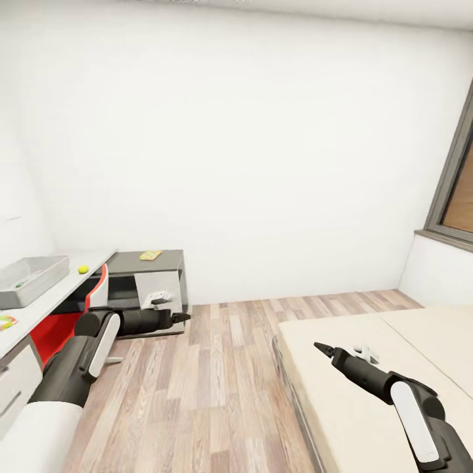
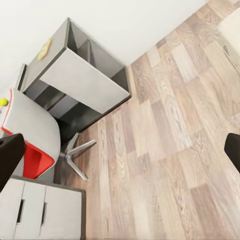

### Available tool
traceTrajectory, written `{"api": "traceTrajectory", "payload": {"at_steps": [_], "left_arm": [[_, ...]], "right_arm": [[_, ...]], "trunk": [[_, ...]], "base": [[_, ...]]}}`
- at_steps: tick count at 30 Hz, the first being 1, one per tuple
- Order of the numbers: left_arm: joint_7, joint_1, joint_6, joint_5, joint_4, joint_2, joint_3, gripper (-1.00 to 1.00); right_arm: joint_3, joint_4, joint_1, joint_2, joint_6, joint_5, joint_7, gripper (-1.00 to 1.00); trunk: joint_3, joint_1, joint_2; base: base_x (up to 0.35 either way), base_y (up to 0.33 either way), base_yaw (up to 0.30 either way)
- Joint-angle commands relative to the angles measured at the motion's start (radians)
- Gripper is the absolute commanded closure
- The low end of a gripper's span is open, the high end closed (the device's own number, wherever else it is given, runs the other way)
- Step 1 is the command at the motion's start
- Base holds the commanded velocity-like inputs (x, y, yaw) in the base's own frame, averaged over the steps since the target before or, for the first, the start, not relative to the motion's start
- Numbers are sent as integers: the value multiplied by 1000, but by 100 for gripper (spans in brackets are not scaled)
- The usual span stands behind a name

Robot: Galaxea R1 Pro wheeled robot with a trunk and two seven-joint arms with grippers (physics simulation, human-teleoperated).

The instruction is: Put all the toys in the child's room - the three board games (two on the bed and one on the table), the two jigsaw puzzles on the table, and the tennis ball on the table - inside the toy box on the table in the child's room.

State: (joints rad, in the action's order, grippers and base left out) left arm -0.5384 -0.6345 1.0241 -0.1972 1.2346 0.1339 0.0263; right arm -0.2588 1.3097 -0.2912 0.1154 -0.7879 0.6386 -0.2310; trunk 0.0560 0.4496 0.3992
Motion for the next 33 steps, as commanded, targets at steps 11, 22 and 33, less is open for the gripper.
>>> {"api": "traceTrajectory", "payload": {"at_steps": [11,22,33], "left_arm": [[-2,-1,5,1,0,-7,-2,-100],[-2,-1,5,4,2,-18,0,-100],[-2,-1,5,2,2,-18,2,-100]], "right_arm": [[-1,0,0,-1,-5,-4,-6,-100],[11,0,0,0,-5,-4,-9,-100],[13,0,0,0,-5,-3,-9,-100]], "trunk": [[0,0,1],[0,0,1],[0,0,1]], "base": [[-59,-65,291],[-67,-60,142],[-124,-3,-15]]}}
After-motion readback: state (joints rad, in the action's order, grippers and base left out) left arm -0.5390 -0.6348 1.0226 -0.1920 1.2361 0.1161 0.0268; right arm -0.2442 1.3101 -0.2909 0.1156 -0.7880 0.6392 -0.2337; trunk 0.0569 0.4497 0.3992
